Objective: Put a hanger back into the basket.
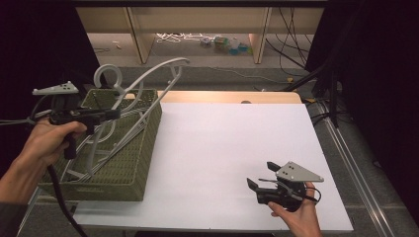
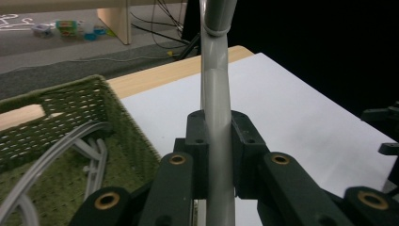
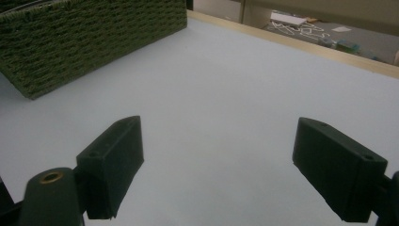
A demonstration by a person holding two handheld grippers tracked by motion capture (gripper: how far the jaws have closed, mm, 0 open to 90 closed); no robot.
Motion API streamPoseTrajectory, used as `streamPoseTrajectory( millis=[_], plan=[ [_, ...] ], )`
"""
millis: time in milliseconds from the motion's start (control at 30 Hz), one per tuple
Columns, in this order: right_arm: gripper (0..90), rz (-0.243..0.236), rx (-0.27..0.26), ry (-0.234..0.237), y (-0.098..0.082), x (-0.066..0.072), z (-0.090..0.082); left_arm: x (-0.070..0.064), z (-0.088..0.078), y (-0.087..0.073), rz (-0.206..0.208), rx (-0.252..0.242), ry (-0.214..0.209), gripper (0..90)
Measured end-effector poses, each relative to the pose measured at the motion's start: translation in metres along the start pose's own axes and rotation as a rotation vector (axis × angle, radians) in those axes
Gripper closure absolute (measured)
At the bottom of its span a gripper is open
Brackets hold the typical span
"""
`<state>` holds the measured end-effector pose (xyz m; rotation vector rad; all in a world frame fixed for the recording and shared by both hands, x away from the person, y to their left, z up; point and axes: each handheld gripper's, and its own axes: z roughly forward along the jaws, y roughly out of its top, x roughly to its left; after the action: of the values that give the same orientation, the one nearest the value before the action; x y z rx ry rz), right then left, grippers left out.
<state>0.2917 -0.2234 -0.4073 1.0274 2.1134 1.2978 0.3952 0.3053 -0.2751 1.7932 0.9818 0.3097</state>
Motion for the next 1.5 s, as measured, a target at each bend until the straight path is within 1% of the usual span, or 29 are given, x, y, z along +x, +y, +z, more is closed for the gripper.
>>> streamPoseTrajectory(
  millis=[67,100,133,167,200,267,333,433,533,600,633,700,767,833,900,933,1000,1033,1067,1100,1200,1267,1400,1433,1467,1500],
  plan=[
    [17.6,0.007,0.007,0.002,0.0,0.0,-0.001,0.006,-0.004,0.0,-0.001,-0.011,0.029,79.4],
    [17.7,-0.002,0.016,-0.006,0.0,-0.001,-0.001,0.009,-0.006,-0.001,0.0,-0.013,0.038,79.5],
    [17.7,0.009,0.001,0.01,0.0,0.0,0.001,0.013,-0.008,-0.001,0.0,-0.02,0.047,79.5],
    [17.7,0.014,0.015,0.01,0.0,0.0,0.0,0.016,-0.01,-0.001,0.001,-0.024,0.058,79.4],
    [17.7,0.004,0.005,0.002,-0.001,-0.001,0.0,0.02,-0.011,-0.001,0.005,-0.025,0.069,79.5],
    [17.7,0.005,0.009,0.003,0.0,-0.001,0.0,0.028,-0.013,-0.003,0.001,-0.028,0.09,79.5],
    [17.7,0.013,0.021,0.012,0.0,0.0,0.0,0.033,-0.014,-0.005,0.001,-0.028,0.102,79.5],
    [17.7,0.013,0.021,0.014,0.0,0.0,0.0,0.043,-0.014,-0.014,-0.013,-0.023,0.112,79.5],
    [17.7,0.015,0.02,0.013,0.0,-0.001,0.0,0.054,-0.015,-0.022,-0.012,-0.01,0.142,79.4],
    [17.7,0.016,0.018,0.014,-0.001,0.0,0.0,0.061,-0.016,-0.027,-0.015,-0.009,0.149,79.5],
    [17.7,0.016,0.022,0.015,0.0,0.0,0.0,0.064,-0.016,-0.03,-0.013,-0.009,0.151,79.5],
    [17.7,0.016,0.021,0.015,0.0,0.0,0.0,0.07,-0.018,-0.034,0.015,0.002,0.174,79.5],
    [17.7,0.006,0.014,0.011,0.0,-0.001,0.0,0.076,-0.019,-0.038,0.012,0.003,0.19,79.5],
    [17.7,0.005,0.015,0.01,0.0,-0.001,0.0,0.082,-0.02,-0.042,0.003,-0.007,0.195,79.5],
    [17.7,0.003,0.013,0.011,0.0,-0.001,0.001,0.085,-0.02,-0.047,0.004,-0.015,0.187,79.5],
    [17.7,0.004,0.014,0.008,-0.001,-0.001,0.001,0.087,-0.019,-0.049,0.011,-0.013,0.188,79.5],
    [17.7,0.004,0.021,0.005,-0.001,-0.001,0.0,0.09,-0.019,-0.054,0.002,-0.005,0.185,79.4],
    [17.7,0.01,0.011,0.009,-0.001,-0.001,0.001,0.091,-0.019,-0.056,0.006,0.002,0.188,79.4],
    [17.6,0.005,0.009,0.009,-0.001,-0.001,0.001,0.091,-0.018,-0.057,0.006,0.007,0.184,79.4],
    [17.6,0.003,0.019,0.008,-0.001,-0.002,0.001,0.091,-0.019,-0.059,0.012,0.011,0.186,79.4],
    [17.6,0.004,0.025,0.003,-0.001,-0.001,0.0,0.091,-0.02,-0.064,0.027,0.021,0.174,79.5],
    [17.6,0.006,0.027,0.003,-0.001,-0.001,0.0,0.092,-0.02,-0.069,0.024,0.033,0.171,79.4],
    [17.6,0.0,0.025,0.002,-0.001,-0.001,0.0,0.094,-0.021,-0.077,0.015,0.036,0.16,79.4],
    [17.6,0.002,0.026,0.002,-0.001,-0.001,0.0,0.096,-0.022,-0.08,0.013,0.044,0.161,79.5],
    [17.6,0.011,0.014,0.008,-0.001,-0.001,0.0,0.096,-0.023,-0.083,0.0,0.041,0.159,79.4],
    [17.6,0.011,0.018,0.01,-0.001,-0.001,0.0,0.098,-0.024,-0.084,0.004,0.048,0.156,79.5]
  ],
)
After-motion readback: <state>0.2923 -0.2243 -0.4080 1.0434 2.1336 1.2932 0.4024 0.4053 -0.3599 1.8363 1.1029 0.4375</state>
